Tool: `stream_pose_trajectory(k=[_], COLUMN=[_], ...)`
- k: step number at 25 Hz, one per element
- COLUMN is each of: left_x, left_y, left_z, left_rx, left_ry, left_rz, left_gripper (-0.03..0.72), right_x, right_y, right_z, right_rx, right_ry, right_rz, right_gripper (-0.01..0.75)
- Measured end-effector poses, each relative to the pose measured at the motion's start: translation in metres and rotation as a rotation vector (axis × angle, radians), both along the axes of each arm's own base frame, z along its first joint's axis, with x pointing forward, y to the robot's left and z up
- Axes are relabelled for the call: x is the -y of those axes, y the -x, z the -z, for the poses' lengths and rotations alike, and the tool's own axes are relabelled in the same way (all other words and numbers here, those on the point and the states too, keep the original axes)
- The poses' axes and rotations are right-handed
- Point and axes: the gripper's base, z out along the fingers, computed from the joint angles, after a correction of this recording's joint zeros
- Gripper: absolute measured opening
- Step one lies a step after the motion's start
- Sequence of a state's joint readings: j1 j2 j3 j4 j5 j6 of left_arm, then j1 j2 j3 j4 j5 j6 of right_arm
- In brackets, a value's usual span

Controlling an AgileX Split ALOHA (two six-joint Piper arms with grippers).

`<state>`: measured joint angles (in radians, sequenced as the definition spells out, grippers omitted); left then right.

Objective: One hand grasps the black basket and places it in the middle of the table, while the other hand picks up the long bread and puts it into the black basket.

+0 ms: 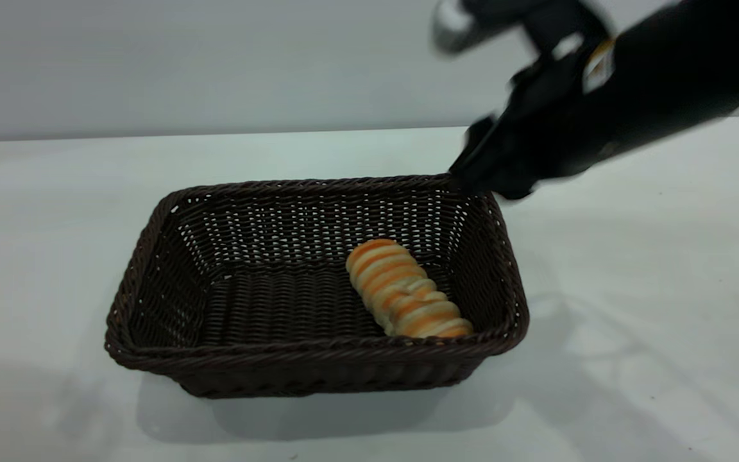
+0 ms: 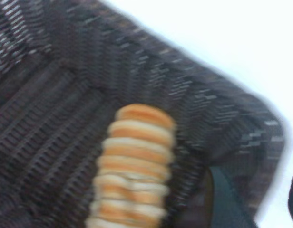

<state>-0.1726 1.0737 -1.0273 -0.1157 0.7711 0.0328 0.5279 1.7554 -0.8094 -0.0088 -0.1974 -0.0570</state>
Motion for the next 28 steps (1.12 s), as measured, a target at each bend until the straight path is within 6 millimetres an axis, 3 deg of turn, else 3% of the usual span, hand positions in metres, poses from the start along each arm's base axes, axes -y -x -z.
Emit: stream_pose_trajectory(k=[5,10,16,24,28], left_x=[-0.006,-0.012,-0.020,-0.029,-0.033], left_y=[0.031,0.065,0.112,0.170,0.192], left_z=[-0.008,-0.017,-0.012,-0.006,-0.008], left_rx=[0.057,0.113,0.128,0.091,0.180], left_ry=[-0.002,0.003,-0.002,-0.025,-0.013], left_rz=[0.002,0.005,0.018,0.048,0.048], left_gripper=[0.585,0.585,0.585,0.585,0.585], right_x=[0.036,0.070,0.102,0.129,0.139], right_y=[0.008,0.035,0.095,0.180,0.219], right_z=[-0.048,-0.097,-0.142,-0.169,-0.177], right_rx=[-0.013,-0.032,-0.086,-0.149,-0.132], right_ry=[0.011,0.026,0.082,0.137,0.109], right_rz=[0.084,0.151,0.164,0.099,0.058], right_gripper=[0.239,0.224,0.224,0.224,0.226])
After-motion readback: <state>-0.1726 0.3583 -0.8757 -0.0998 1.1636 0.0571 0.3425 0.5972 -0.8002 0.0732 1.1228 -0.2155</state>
